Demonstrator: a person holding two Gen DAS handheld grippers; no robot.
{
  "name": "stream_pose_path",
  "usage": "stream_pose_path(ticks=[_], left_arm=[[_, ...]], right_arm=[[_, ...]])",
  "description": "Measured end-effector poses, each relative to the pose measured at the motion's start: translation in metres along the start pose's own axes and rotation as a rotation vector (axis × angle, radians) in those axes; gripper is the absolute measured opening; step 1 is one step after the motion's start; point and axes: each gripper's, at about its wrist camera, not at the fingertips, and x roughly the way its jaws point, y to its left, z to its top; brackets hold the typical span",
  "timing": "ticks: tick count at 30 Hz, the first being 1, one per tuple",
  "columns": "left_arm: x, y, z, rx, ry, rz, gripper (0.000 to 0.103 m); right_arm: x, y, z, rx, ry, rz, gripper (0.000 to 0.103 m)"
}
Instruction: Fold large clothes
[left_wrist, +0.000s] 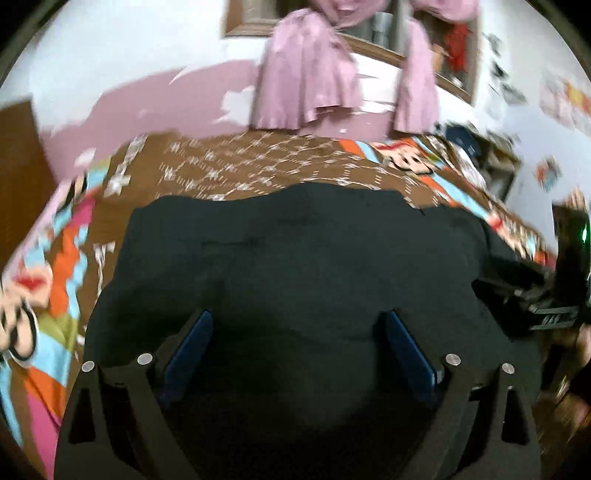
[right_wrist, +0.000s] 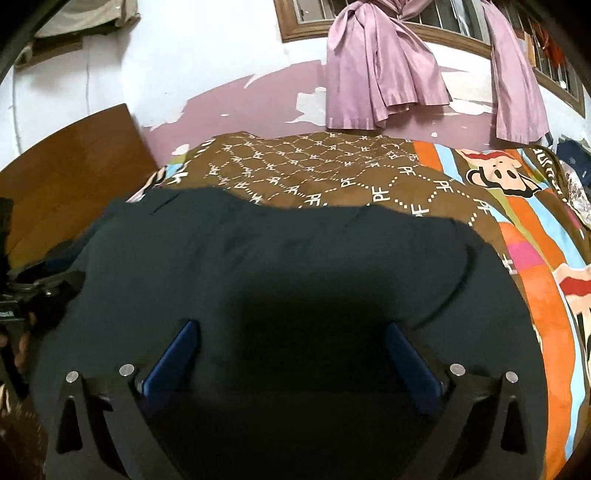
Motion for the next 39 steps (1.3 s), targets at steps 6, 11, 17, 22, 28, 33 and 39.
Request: stream_pose_path(ticks=[6,11,17,22,28,33,39], left_arm=[[0.019,0.042,0.022,-0.146,0.061,0.01,0.098],[0.02,0.045,0.025,-0.093,0.06,0.016,0.102],[0.035,0.06,0.019,-0.138,0.091,-0.093,0.102],[0.033,0.059,0.014,-0.14,0.068,-0.094,0.102],[0.037,0.058,0.012,-0.142,0.072,-0.095,0.102],[0.037,0.058,0.012,-0.141,0.071,-0.094,0.102],[0.036,0.057,0.009,-0.143,0.068,-0.096,0.102]], right_arm=[[0.037,-0.007,0.019,-0.014,0.056,-0.075,0.103],[0.056,-0.02,0.015,0.018,0.099,-0.059,0.103],[0.057,-0.018,0.006,0.016,0.086,-0.069,0.103],[0.058,-0.017,0.004,0.014,0.086,-0.07,0.103],[0.058,-0.017,0.003,0.014,0.085,-0.071,0.103],[0.057,-0.018,0.003,0.014,0.084,-0.071,0.103],[0.057,-0.017,0.002,0.011,0.082,-0.074,0.103]])
